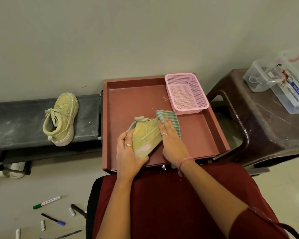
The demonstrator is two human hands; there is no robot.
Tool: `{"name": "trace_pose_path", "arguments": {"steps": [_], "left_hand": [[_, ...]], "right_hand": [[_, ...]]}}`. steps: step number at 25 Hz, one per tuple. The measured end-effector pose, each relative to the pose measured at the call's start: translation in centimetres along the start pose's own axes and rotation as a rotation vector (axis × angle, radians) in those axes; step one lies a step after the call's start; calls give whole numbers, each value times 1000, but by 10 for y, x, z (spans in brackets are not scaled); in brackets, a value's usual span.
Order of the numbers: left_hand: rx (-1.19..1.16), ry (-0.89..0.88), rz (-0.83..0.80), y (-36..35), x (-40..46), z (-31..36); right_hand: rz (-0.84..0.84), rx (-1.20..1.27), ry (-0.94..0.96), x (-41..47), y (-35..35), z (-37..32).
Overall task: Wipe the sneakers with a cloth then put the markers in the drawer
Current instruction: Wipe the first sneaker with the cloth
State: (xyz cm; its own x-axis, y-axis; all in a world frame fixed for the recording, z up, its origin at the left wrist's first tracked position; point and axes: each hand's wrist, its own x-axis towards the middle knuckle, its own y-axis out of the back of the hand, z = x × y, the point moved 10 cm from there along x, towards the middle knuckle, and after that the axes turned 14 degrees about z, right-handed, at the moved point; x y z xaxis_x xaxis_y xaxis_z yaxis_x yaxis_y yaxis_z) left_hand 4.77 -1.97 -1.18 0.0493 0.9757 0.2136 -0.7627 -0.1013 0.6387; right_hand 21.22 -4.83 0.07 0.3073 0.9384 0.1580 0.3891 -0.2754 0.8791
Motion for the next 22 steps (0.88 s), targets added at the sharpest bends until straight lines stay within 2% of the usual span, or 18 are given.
{"name": "trace_pose_path", "arguments": {"steps": [4, 8, 10, 14, 17, 20, 22], "left_hand": [[-1, -13, -29, -2, -1, 4], [55, -93, -32, -2, -4, 10], [81, -123, -19, -2, -4, 11], [97, -159, -14, 2, -3, 11], [101, -209, -11, 3, -5, 16], [92, -175, -3, 3, -4, 10], [77, -149, 0, 4, -2, 6]], "right_hand": [[-38, -71, -13, 31, 2, 26], [-153, 33, -51, 59, 2, 49], [-147, 81, -39, 63, 4, 46], [-153, -11, 71, 28, -7, 31], [-114, 29, 26, 35, 10, 51], [-65, 24, 55, 51, 17, 47], [-128, 41, 28, 39, 8, 37]]}}
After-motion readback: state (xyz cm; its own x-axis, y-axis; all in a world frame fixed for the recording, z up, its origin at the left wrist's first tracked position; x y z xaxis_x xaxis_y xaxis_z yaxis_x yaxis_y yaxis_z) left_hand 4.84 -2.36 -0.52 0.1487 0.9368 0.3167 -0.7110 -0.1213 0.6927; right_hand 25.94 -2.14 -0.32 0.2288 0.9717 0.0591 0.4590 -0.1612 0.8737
